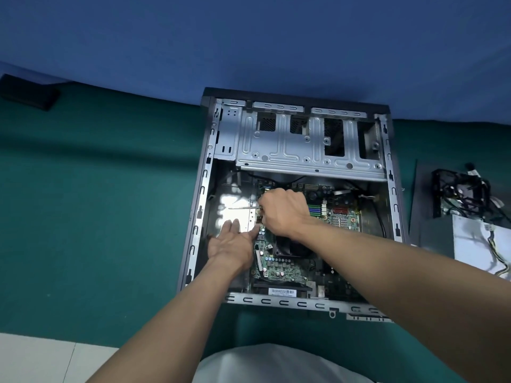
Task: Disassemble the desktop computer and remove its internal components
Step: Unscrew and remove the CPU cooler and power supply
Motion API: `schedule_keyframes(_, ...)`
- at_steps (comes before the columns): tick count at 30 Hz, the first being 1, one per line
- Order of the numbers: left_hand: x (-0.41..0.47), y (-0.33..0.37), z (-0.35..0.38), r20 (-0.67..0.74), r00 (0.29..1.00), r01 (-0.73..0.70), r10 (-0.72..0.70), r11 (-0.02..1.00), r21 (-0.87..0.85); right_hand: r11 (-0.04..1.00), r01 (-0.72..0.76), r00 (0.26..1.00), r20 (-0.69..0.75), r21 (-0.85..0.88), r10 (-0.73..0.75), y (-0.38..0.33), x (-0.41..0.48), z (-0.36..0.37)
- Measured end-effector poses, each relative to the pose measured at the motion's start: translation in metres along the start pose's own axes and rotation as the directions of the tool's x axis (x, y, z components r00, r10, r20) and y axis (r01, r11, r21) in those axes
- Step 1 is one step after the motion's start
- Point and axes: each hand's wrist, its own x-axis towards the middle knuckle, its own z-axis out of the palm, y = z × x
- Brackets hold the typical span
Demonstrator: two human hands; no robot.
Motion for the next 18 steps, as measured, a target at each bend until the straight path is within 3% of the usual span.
schedule_keyframes(4,0.0,0.002,0.0,0.013,0.999,0.032,-0.032,0.998,0.05,0.991,0.127,0.989,-0.076,-0.048,-0.13,-0.014,-0.017,0.006)
schedule_keyframes(8,-0.002,0.002,-0.001,0.005,1.0,0.017,-0.017,1.0,0.013,0.996,0.045,0.985,-0.168,0.078,-0.031,-0.009,-0.029,0.009)
schedule_keyframes(11,-0.005,0.003,-0.002,-0.001,1.0,0.002,-0.002,1.0,0.001,0.999,0.024,0.999,-0.046,0.049,-0.021,0.015,-0.041,0.011)
schedule_keyframes(14,-0.007,0.006,-0.003,-0.002,1.0,0.017,-0.017,1.0,-0.024,0.986,0.13,0.981,0.161,-0.108,-0.112,0.042,-0.056,0.013)
schedule_keyframes(18,-0.008,0.01,-0.004,0.003,1.0,0.015,-0.015,1.0,-0.023,0.968,0.137,0.981,0.167,-0.212,-0.102,0.048,-0.06,0.023)
